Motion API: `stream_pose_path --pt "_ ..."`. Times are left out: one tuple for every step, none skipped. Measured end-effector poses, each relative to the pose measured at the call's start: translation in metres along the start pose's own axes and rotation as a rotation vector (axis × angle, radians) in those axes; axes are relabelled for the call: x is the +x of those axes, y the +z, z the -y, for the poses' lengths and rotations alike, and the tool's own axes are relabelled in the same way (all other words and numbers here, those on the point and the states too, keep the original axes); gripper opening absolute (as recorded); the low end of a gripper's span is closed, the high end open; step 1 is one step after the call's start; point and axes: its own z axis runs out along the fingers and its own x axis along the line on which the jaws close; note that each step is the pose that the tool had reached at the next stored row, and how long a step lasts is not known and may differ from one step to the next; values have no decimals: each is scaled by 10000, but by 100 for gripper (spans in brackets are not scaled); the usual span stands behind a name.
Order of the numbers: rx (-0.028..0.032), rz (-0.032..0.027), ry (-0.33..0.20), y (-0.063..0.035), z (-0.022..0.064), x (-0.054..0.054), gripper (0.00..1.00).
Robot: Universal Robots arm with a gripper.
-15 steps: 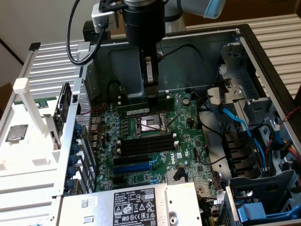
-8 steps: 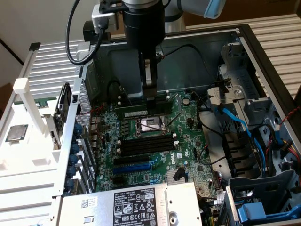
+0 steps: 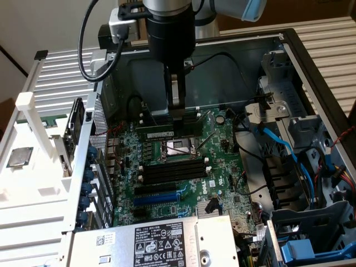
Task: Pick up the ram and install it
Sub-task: 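Insert the ram into the slot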
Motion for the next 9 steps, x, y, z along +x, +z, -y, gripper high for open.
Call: stream_pose_path --pt "0 9 1 3 13 15 12" --pt "-2 35 1 11 37 39 12" --pt "-5 56 1 20 48 49 12" --pt "-4 85 3 34 56 56 12" --pt "-5 114 6 53 63 66 12" --pt "-7 132 7 69 68 77 12" --pt "-10 148 9 87 72 89 12" --pt "-11 164 11 105 77 101 12" --pt "-13 179 13 123 83 114 12"
